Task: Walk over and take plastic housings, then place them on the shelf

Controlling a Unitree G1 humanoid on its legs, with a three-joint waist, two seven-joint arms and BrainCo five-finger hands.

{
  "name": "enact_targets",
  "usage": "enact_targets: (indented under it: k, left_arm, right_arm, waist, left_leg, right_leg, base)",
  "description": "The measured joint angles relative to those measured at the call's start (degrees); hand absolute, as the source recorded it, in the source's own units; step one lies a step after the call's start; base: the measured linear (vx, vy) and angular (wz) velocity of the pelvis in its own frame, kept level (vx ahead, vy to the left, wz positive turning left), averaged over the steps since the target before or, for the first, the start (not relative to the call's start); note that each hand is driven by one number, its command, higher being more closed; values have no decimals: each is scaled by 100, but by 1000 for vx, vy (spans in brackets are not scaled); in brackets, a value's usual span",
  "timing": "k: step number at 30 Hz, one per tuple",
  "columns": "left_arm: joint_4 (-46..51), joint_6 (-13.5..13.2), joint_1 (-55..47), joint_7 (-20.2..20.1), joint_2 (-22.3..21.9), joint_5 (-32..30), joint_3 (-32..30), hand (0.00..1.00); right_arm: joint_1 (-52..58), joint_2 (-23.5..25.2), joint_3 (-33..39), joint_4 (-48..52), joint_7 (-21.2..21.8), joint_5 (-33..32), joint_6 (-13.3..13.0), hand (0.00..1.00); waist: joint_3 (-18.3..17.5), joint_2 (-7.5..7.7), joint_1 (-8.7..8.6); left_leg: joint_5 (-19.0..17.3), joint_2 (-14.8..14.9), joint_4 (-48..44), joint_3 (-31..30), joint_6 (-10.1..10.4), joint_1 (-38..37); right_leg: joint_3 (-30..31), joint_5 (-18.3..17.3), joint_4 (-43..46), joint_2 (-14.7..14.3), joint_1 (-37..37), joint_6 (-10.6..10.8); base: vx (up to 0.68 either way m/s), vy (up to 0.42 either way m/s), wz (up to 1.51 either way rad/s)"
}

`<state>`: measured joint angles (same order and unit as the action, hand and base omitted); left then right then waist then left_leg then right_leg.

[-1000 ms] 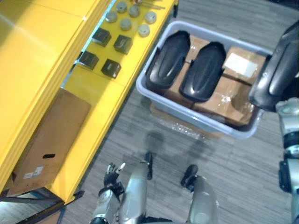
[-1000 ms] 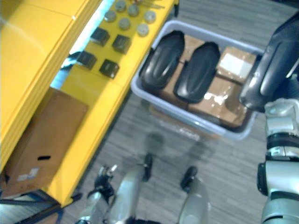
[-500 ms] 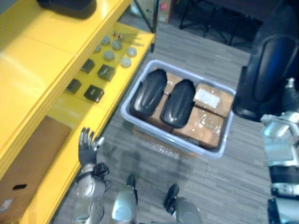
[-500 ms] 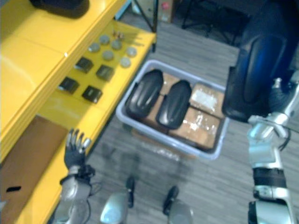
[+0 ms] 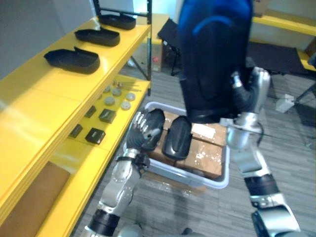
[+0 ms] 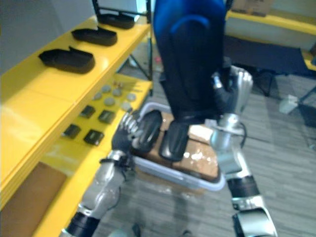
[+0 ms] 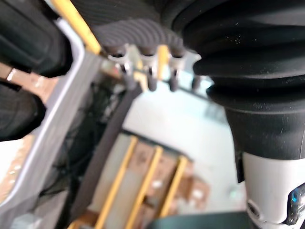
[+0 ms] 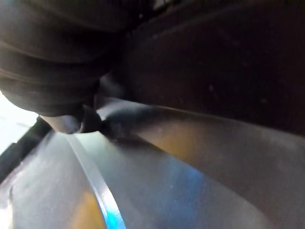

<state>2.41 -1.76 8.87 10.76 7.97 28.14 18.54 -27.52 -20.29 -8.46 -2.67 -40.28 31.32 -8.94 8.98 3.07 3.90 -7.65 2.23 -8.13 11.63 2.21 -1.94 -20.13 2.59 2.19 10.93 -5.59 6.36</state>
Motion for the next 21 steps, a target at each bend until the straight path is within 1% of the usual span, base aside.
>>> enact_targets:
  k: [1,4,6,11,13,15,17,19,21]
  left_arm:
    - [-51,14,7,-22,5,113,30,0]
    - [-132,19,27,-42,-2,139,90,0]
    - [-155,18,33,-52,-4,303,170,0]
    - [-202,5,119,-101,-93,355,379,0]
    - [-203,-53,162,-100,-182,382,474,0]
    - [-203,-109,197,-97,-211,573,515,0]
    - [-204,-162,200,-91,-213,584,525,0]
    - [-204,-378,242,-85,-211,776,526,0]
    - [-213,-519,244,-65,-204,804,521,0]
  right_arm:
    - [-35,73,-86,-1,-12,0,-1,100]
    - [-76,239,-232,-5,-21,41,5,100]
    - [-97,303,-369,-29,-38,109,23,100]
    - [-100,474,-682,-355,-37,108,35,100]
    - [-100,541,-835,-537,-2,107,36,100]
    - [-99,617,-922,-649,23,105,36,100]
    - [-97,656,-1004,-743,27,106,35,100]
    - [-96,688,-1150,-923,57,109,20,100]
    - [-43,702,-1209,-988,67,110,14,100]
  waist:
    - [-3,5,11]
    - [-17,22,15]
    - [-33,21,10]
    - [-72,10,-7]
    - [-234,4,-6]
    - [-285,9,-7]
    - [-339,21,-19]
    - [-384,56,-20]
    - [-397,72,-20]
  left_leg:
    - [14,-4,11,-9,-18,4]
    - [124,-57,125,-20,-36,3]
    - [239,-126,283,-21,-68,6]
    - [554,-210,772,-23,-109,-120]
    - [746,-233,1076,-22,-106,-195]
    - [846,-239,1247,-20,-101,-292]
    - [854,-236,1266,-24,-97,-298]
    - [865,-237,1266,-38,-93,-299]
    - [866,-237,1266,-81,-92,-300]
  right_leg:
    - [-2,6,-4,-2,-1,-4]
    - [-13,5,-38,0,12,-4]
    - [-15,5,-101,32,48,-4]
    - [-34,-1,-164,53,69,-11]
    - [-37,8,-163,45,162,-16]
    - [-38,23,-159,34,153,-7]
    - [-34,28,-174,30,145,-6]
    - [-35,34,-189,29,134,-2]
    - [-37,34,-199,26,123,-1]
  base:
    - [-89,18,5]
    - [-81,0,5]
    - [-96,0,1]
    - [-98,4,3]
    - [-36,5,1]
    - [0,0,0]
    - [0,0,0]
    - [0,0,0]
    - [5,3,4]
